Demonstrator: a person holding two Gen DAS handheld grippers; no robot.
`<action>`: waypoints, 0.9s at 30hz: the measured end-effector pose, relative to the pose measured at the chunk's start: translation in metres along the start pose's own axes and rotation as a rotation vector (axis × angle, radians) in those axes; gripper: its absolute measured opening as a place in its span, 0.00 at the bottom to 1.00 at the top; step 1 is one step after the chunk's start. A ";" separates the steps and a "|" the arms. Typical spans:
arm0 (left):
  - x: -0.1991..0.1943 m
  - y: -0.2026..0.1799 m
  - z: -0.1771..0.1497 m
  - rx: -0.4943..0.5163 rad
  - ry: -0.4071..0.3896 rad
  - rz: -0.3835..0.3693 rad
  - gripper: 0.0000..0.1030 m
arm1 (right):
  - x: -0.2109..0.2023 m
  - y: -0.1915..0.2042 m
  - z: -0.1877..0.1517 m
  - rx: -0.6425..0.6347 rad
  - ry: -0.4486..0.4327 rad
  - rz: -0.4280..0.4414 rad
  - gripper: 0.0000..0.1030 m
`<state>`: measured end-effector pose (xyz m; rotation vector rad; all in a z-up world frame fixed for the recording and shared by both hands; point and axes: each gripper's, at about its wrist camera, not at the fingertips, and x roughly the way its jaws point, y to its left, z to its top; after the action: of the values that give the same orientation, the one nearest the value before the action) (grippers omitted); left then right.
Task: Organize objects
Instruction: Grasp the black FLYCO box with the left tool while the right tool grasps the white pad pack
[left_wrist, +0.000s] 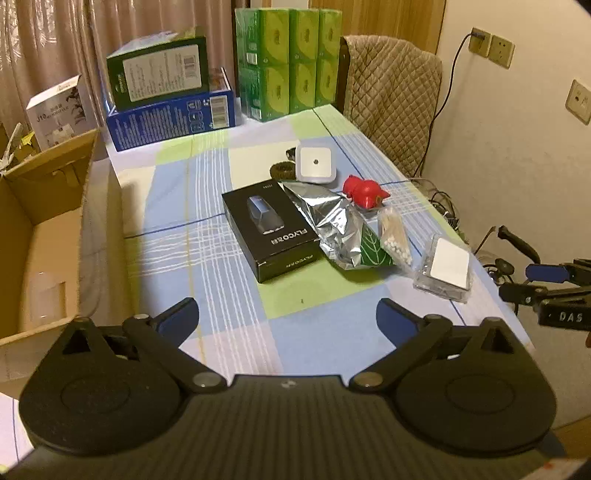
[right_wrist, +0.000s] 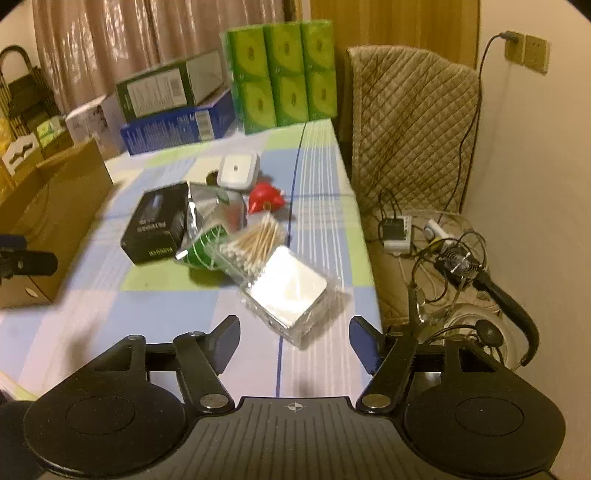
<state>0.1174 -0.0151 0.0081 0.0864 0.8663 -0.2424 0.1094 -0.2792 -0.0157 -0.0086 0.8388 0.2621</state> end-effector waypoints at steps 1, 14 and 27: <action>0.004 -0.001 0.001 0.000 0.002 0.000 0.99 | 0.005 -0.001 0.000 0.006 0.005 0.003 0.64; 0.052 -0.007 0.011 -0.022 0.042 -0.010 0.99 | 0.067 0.005 0.017 0.071 0.034 0.009 0.77; 0.079 -0.002 0.016 -0.049 0.062 -0.012 0.99 | 0.111 0.006 0.032 0.182 0.093 -0.059 0.80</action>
<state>0.1777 -0.0335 -0.0417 0.0431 0.9341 -0.2311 0.2022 -0.2446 -0.0757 0.1259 0.9507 0.1301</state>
